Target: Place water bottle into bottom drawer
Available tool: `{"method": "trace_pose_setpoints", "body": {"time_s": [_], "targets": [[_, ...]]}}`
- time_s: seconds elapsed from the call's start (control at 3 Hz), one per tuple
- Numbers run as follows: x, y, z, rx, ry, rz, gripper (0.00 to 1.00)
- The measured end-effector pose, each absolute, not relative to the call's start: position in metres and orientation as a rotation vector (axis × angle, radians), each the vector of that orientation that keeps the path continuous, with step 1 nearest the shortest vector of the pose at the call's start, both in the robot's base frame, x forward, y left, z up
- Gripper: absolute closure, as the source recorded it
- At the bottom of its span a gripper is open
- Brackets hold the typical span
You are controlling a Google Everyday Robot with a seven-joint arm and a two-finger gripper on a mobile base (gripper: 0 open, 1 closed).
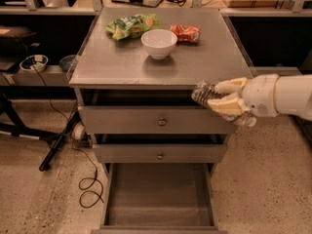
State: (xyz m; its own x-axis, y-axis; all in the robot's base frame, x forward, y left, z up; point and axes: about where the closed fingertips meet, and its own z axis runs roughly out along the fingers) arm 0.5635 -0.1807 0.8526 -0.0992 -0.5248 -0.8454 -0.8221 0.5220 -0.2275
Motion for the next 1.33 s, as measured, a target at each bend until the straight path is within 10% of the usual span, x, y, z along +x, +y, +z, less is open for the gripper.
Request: {"method": "trace_pose_setpoints", "body": {"time_s": [1.33], "targets": [[0.548,-0.171,0.801,-1.070,1.699,0.527,1.00]]}}
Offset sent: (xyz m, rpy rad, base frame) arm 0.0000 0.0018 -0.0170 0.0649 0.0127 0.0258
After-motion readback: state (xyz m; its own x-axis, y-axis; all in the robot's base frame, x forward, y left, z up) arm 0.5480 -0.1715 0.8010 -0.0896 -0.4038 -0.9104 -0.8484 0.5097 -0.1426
